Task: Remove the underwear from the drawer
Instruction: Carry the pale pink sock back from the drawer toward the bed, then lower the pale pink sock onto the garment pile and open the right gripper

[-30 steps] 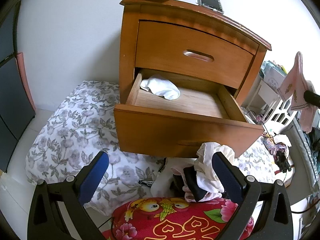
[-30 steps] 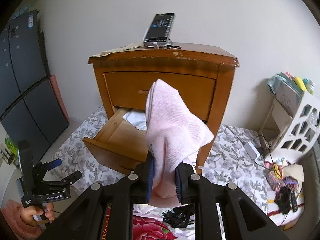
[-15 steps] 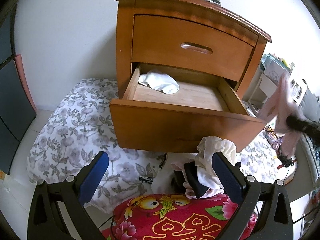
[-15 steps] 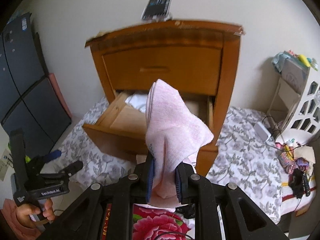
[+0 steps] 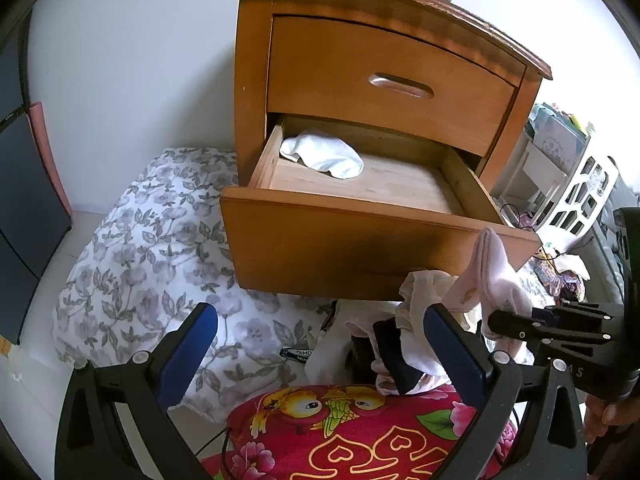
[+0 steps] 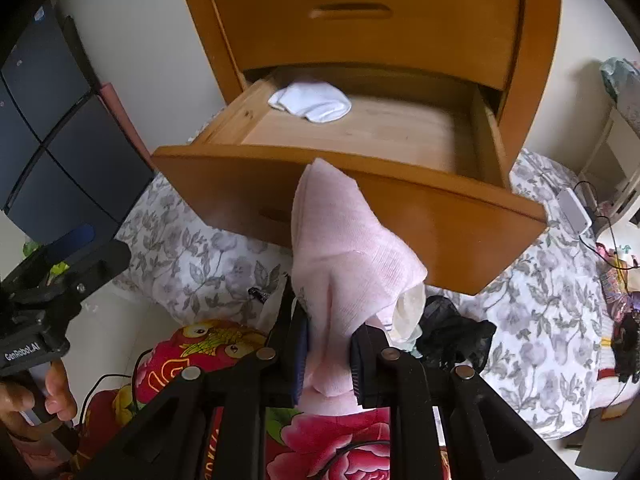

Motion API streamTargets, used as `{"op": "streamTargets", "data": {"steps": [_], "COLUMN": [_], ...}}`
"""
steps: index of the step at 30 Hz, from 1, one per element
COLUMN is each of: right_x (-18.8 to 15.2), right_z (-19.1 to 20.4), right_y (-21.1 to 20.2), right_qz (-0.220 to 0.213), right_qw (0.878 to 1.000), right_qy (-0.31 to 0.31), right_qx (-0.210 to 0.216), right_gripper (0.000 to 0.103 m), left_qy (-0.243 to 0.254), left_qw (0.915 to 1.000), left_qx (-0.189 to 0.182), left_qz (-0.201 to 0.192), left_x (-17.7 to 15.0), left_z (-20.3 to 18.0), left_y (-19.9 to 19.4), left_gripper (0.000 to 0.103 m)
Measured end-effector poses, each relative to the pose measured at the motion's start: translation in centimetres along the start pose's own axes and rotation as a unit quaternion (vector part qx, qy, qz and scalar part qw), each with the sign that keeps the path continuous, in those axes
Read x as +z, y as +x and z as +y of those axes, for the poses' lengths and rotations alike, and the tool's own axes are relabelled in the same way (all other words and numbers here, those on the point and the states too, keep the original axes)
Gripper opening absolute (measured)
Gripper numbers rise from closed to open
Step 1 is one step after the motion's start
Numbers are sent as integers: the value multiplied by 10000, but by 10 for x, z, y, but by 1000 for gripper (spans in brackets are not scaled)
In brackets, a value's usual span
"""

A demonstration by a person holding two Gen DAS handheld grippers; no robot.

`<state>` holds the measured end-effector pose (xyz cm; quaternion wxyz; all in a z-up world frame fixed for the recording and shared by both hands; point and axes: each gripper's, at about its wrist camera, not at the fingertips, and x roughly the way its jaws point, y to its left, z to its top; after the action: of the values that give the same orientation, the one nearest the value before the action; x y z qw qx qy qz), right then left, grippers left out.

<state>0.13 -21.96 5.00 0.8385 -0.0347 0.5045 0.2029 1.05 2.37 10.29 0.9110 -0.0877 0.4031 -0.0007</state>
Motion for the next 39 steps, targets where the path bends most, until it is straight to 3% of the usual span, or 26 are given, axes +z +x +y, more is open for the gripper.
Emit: {"op": "streamTargets", "data": {"steps": [12, 23, 39], "right_x": [7, -7, -7], "right_z": [11, -5, -12], "right_y": [-18, 53, 76], "right_qz": [-198, 672, 770], "right_qw": [9996, 9969, 9947], "right_qy": [-25, 386, 678], "right_qx": [222, 117, 16], "right_gripper": [20, 20, 24], "left_qy": [-68, -123, -101], "left_qw": [9999, 9997, 9994], "left_qx": [-23, -37, -56], "left_qz": [136, 231, 328], "left_x": [-2, -5, -7], "left_z": [4, 9, 8], "left_y": [11, 18, 23], "left_gripper": [103, 103, 103]}}
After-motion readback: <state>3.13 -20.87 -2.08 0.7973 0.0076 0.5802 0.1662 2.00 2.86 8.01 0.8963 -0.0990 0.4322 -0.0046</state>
